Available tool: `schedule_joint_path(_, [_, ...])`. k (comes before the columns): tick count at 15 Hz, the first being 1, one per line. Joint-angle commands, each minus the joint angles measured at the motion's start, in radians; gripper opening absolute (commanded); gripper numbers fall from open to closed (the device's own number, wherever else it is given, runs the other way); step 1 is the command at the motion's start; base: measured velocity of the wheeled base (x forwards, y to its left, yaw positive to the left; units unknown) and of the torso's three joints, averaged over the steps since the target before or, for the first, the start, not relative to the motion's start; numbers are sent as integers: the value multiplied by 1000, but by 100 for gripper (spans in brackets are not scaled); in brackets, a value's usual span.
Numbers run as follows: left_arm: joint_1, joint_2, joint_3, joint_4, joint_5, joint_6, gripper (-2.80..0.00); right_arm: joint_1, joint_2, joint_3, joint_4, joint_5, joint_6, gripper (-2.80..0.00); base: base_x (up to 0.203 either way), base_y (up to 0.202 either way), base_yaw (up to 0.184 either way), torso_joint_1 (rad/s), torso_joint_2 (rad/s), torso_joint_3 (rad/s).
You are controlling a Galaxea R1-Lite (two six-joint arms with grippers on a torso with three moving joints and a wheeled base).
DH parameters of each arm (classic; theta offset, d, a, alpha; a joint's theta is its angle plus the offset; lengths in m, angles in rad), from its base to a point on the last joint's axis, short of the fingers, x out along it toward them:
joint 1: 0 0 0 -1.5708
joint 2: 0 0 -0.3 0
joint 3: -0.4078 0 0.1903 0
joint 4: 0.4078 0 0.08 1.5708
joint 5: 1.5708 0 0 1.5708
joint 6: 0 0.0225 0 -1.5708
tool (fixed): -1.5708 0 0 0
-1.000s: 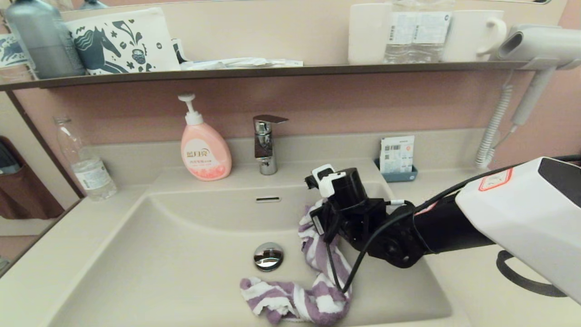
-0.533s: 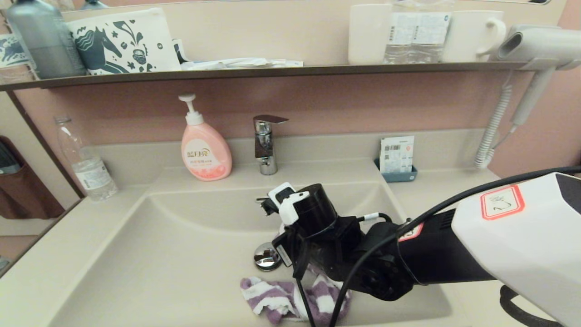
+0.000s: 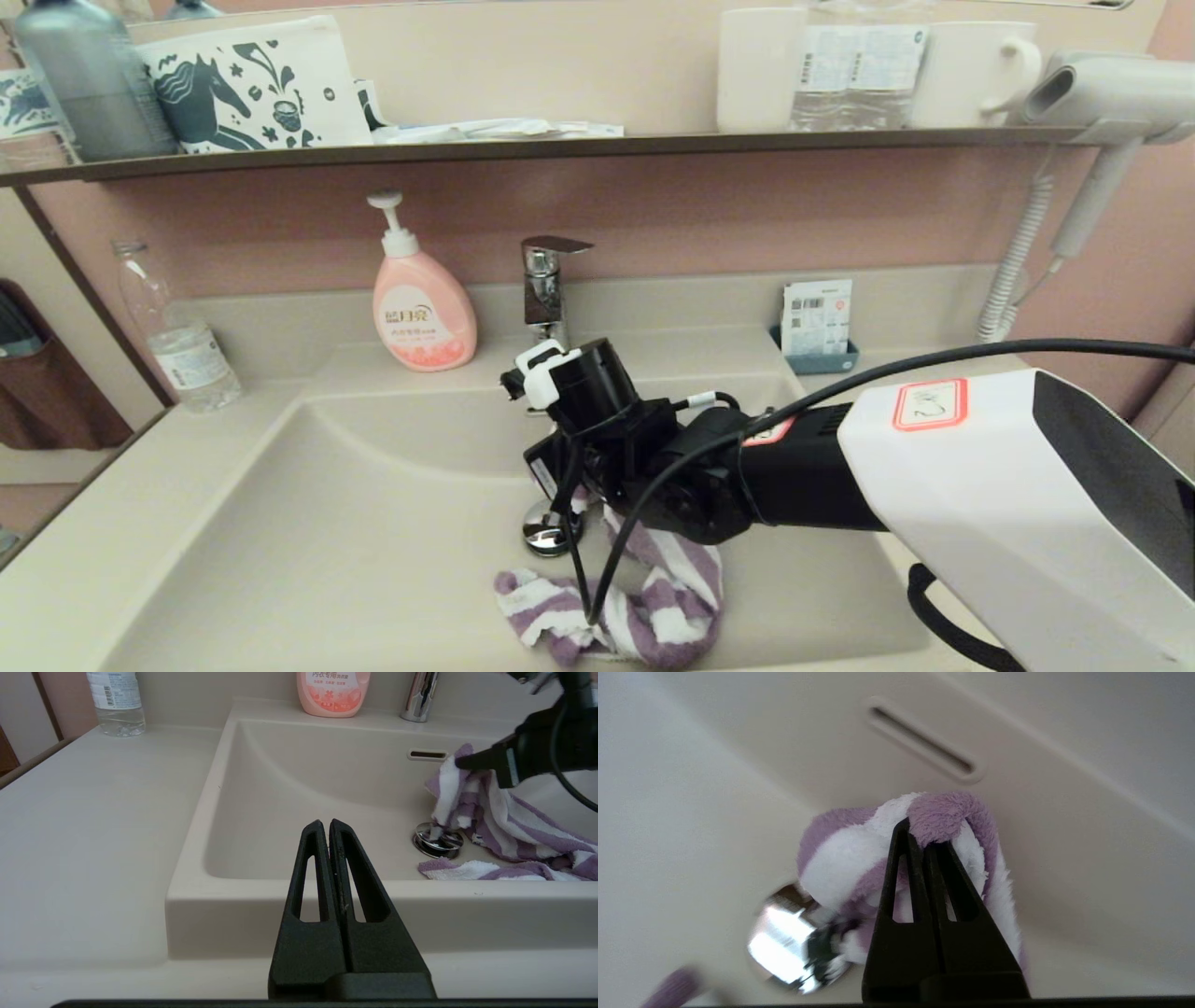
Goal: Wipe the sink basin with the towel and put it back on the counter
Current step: Wipe the sink
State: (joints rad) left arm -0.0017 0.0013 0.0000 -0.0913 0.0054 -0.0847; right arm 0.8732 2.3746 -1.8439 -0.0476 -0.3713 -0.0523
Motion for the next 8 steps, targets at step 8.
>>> schedule_joint_path(8, [0, 0, 0, -1, 1, -1, -280, -120, -28, 28, 24, -37, -25, -280, 0, 0, 0, 0, 0, 0])
